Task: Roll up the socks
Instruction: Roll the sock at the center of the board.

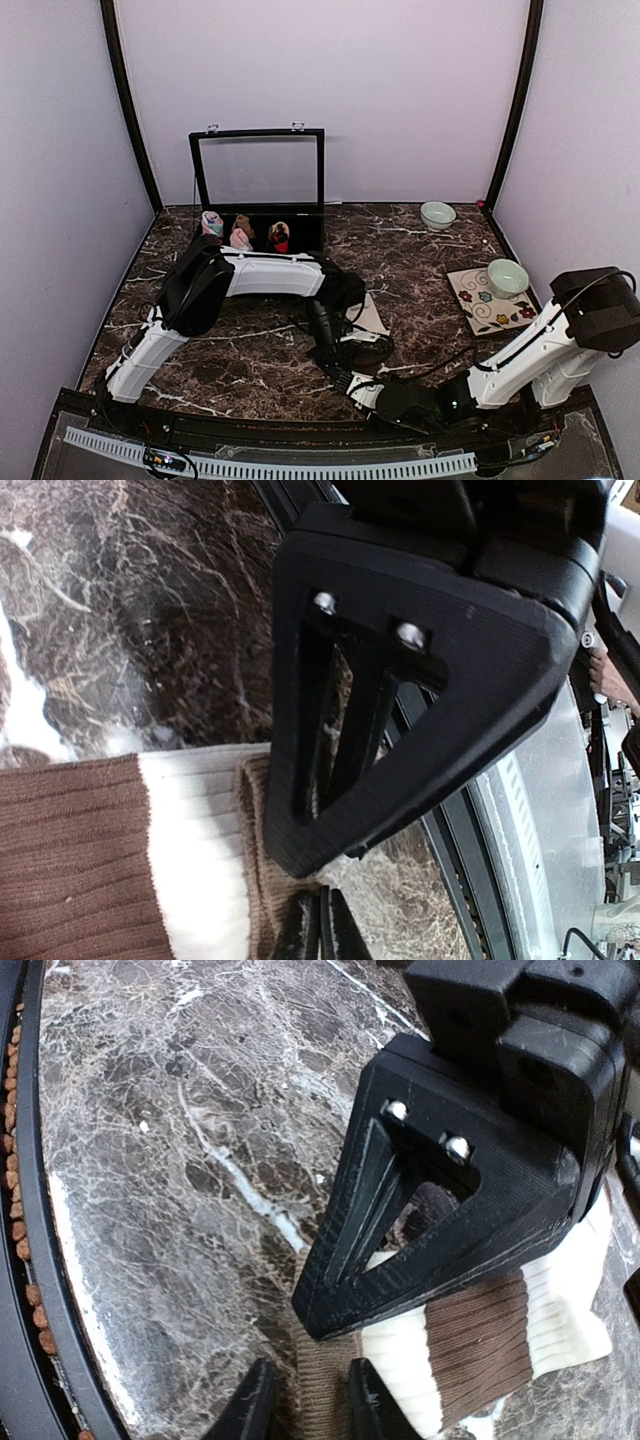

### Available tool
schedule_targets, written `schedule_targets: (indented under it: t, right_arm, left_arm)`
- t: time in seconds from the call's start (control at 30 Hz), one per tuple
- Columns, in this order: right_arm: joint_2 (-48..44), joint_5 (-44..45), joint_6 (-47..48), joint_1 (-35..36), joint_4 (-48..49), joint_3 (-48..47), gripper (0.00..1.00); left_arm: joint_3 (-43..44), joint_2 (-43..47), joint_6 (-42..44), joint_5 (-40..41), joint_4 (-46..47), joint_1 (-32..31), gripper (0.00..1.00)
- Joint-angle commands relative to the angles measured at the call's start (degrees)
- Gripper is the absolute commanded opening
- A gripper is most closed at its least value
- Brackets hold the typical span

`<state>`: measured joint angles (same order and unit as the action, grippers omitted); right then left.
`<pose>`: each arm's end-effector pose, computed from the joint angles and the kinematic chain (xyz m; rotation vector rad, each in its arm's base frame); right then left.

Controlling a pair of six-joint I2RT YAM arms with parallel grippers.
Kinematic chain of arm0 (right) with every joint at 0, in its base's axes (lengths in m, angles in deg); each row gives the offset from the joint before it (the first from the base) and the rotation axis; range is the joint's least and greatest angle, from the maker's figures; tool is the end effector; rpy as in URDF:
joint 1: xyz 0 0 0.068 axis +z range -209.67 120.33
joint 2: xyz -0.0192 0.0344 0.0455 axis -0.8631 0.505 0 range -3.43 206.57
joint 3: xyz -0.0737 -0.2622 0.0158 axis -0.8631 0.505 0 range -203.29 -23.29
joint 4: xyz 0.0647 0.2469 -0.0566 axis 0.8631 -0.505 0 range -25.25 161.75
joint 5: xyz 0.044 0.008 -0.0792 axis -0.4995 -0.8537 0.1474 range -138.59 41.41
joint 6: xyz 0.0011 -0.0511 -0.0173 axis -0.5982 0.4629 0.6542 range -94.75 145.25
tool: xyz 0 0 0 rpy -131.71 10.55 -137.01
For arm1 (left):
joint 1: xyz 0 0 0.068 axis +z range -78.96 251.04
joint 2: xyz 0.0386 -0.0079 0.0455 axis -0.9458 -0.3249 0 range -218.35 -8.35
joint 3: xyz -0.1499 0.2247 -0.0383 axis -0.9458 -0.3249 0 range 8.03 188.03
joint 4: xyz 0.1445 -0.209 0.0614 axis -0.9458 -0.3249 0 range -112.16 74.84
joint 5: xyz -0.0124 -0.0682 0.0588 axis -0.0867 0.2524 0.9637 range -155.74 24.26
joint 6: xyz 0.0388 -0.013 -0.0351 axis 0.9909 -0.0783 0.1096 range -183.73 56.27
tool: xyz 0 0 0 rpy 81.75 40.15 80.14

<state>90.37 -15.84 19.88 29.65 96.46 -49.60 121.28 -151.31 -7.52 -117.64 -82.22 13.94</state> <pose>0.0224 0.2627 0.1029 -1.2460 1.8025 0.2656 0.2275 -0.4031 0.1080 -2.2314 -1.5622 1.3238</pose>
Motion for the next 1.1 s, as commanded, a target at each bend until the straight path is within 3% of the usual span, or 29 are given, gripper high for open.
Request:
schedule_targets:
  t: [0.0,0.2,0.33,0.53,0.67,0.83,1.07]
  right_arm:
    - [2.00,-1.58,-4.97,-0.55,-3.95,1.75,0.19]
    - [2.71,-3.68,-11.42,-0.55,-5.64,2.30,0.00]
    - [3.74,-3.71,-14.71,-0.77,-6.13,2.23,0.00]
    - [2.09,-7.28,-22.89,-3.63,-6.87,3.56,0.00]
    - [0.02,-12.63,-28.93,-6.81,-6.52,5.41,0.00]
    - [-0.10,-21.25,-36.96,-11.98,-6.02,6.81,0.00]
    - [0.89,-31.71,-46.41,-16.28,-0.16,11.28,0.00]
  left_arm:
    - [1.37,-0.73,1.46,0.66,-3.32,0.48,0.00]
    - [1.37,0.24,0.94,-0.11,-2.79,1.34,0.00]
    - [1.23,0.81,2.01,-1.38,-3.80,1.82,0.05]
    - [-1.53,4.48,1.77,-2.83,-2.06,3.73,0.27]
    - [-8.33,10.31,-0.83,-1.94,2.94,6.38,0.36]
    - [-17.48,17.84,-1.88,4.51,11.27,6.92,0.38]
    - [-19.22,20.31,-0.96,5.68,13.07,6.70,0.39]
